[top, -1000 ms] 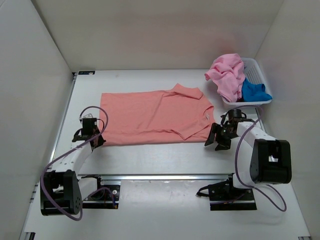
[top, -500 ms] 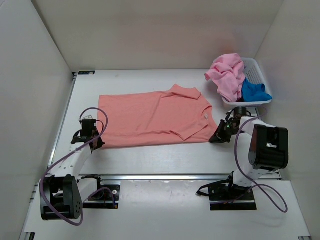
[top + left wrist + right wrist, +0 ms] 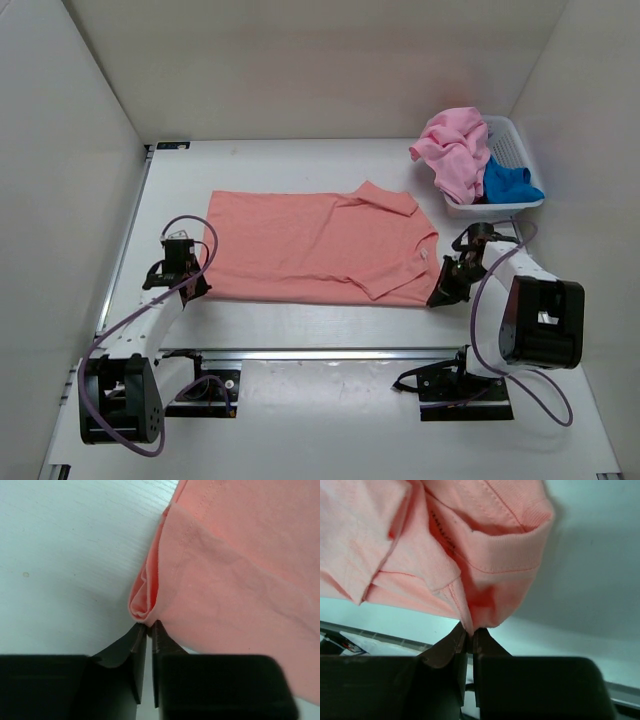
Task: Fold and stack the t-shirts
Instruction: Fold the flattened tshirt in 1/3 of the way
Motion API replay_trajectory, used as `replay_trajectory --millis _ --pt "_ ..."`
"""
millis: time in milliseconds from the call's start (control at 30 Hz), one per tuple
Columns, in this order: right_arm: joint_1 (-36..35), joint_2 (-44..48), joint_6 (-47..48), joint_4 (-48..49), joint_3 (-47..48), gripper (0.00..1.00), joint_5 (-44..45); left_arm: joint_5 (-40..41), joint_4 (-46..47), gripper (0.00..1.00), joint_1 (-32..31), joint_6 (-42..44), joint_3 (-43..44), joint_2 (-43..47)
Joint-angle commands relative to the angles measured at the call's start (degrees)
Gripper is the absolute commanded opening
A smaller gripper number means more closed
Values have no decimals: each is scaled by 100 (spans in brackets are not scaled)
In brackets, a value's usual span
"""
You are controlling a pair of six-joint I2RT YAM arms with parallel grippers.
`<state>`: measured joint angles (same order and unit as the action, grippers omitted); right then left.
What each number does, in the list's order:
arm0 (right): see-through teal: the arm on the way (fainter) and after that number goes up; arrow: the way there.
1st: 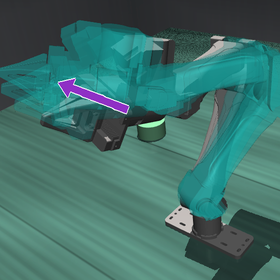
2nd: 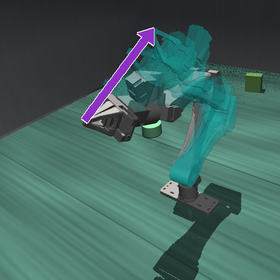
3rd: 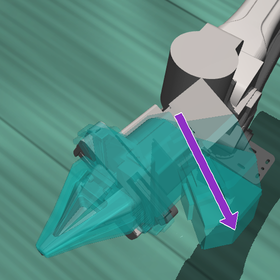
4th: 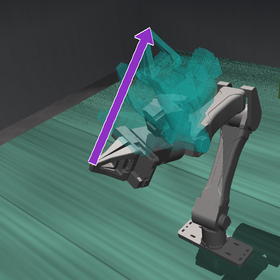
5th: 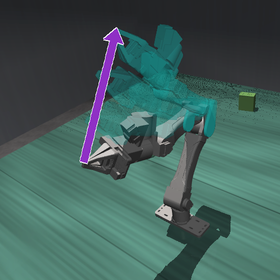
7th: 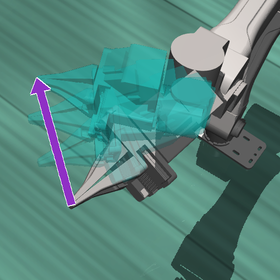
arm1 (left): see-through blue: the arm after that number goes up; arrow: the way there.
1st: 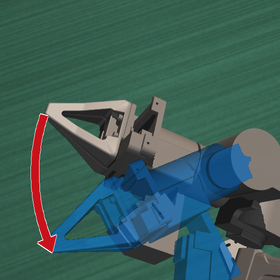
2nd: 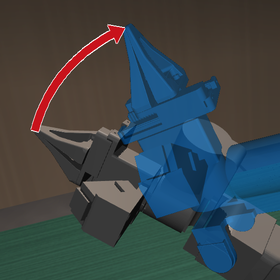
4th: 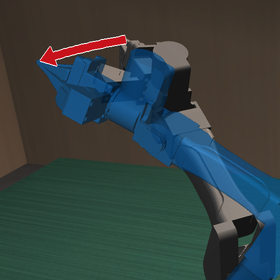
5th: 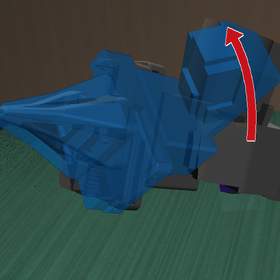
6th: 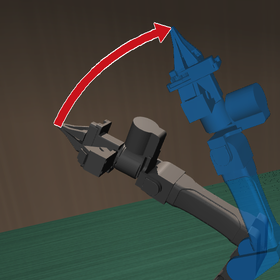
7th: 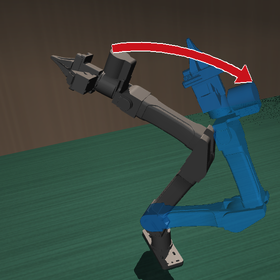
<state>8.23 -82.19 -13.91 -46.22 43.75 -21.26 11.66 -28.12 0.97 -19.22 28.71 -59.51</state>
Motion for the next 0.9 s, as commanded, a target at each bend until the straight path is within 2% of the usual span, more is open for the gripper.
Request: replay_trajectory --millis 0,33,67,100,167,233,367,500,567,633,733,867 --pt "38 151 29 -414 -217 1 201 144 17 25 -27 59 65 176" --pt "82 221 29 -432 -191 7 166 117 -9 35 -36 111 73 220" --pt "108 282 29 -476 -217 16 166 143 25 38 -1 112 73 264" --pt "100 326 20 -502 -209 21 200 143 8 40 26 164 108 308" --pt "65 414 -6 -503 -165 37 140 196 52 44 78 235 152 396" --pt "-14 371 -24 -529 19 46 130 170 140 45 140 331 266 422" --pt "-260 239 -77 -617 598 48 472 56 490 46 140 349 591 177" --pt "-234 204 -86 -345 933 48 343 -102 947 41 158 314 785 -219" --pt "-216 90 -77 -195 1187 48 245 -129 1097 35 158 340 855 -491" --pt "-243 -77 -42 -142 1381 49 209 -129 1221 34 140 331 900 -685" --pt "-339 -419 3 -212 1645 49 262 -164 1256 36 123 314 935 -975" --pt "-331 -622 -15 -107 1769 50 140 -208 1195 43 167 279 891 -1037"
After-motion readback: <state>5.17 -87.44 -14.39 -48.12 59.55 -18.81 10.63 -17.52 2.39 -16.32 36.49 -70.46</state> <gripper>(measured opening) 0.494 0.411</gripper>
